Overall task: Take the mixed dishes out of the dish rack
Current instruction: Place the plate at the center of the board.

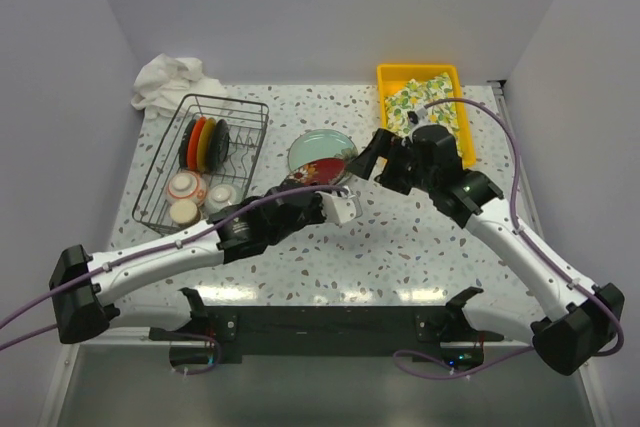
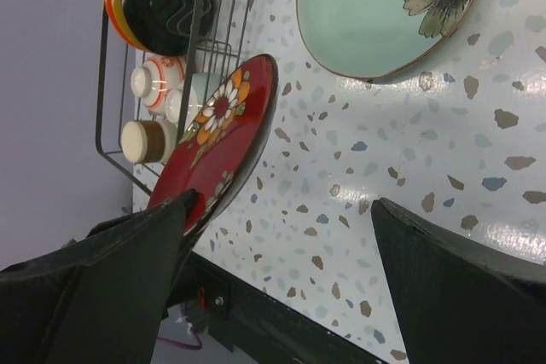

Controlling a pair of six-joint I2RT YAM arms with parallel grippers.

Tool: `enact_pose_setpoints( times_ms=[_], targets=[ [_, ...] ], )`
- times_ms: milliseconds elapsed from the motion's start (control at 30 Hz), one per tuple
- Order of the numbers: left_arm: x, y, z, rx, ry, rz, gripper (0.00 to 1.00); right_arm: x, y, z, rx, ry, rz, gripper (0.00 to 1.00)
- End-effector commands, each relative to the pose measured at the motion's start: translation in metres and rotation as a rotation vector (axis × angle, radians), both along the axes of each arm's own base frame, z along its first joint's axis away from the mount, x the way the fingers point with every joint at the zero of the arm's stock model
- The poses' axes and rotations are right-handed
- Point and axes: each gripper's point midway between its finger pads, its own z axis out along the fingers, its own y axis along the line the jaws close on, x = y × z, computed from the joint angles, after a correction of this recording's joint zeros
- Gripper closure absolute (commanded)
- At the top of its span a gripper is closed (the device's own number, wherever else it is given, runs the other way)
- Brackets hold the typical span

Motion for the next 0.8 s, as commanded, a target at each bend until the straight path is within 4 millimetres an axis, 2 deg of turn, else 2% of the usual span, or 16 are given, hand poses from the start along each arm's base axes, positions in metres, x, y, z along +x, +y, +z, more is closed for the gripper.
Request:
enact_pose_setpoints(
  times_ms=[0,33,100,167,300,400,500,533,633,667,767],
  targets=[
    [0.014,-0.022,0.041,-0.061,-0.205,0.022,1.0,0.004,0.015,0.015,0.065,-0.001,0.044,0.06],
    [0.013,-0.025,0.034,-0.036,-0.205,0.018,1.0,0.005,0.018,0.013,0.069,0.006,0.05,0.07],
    [0.011,-0.036,0.04,-0.056,-0.235,0.001,1.0,0.004,0.023,0.009,0.08,0.021,0.072,0.09],
    [0.011,-0.041,0.035,-0.042,-0.242,0.005,1.0,0.005,0.027,0.005,0.089,0.036,0.086,0.11],
    [0.013,-0.045,0.033,-0.026,-0.27,0.01,1.0,0.005,0.032,-0.009,0.08,0.079,0.107,0.19],
    [0.011,-0.05,0.032,-0.037,-0.271,-0.002,1.0,0.006,0.035,-0.019,0.08,0.101,0.115,0.29],
    [0.011,-0.052,0.02,-0.021,-0.255,-0.003,1.0,0.007,0.036,-0.024,0.076,0.112,0.113,0.49],
    [0.01,-0.052,0.018,-0.018,-0.251,-0.001,1.0,0.007,0.035,-0.025,0.074,0.112,0.11,0.62],
    [0.008,-0.051,0.011,-0.022,-0.236,0.006,1.0,0.009,0.032,-0.028,0.062,0.112,0.091,0.8],
    [0.008,-0.051,0.01,-0.028,-0.231,0.009,0.94,0.009,0.031,-0.03,0.059,0.115,0.088,0.9],
    [0.006,-0.048,0.0,-0.043,-0.201,0.024,0.78,0.011,0.028,-0.035,0.055,0.124,0.068,1.0]
  ],
)
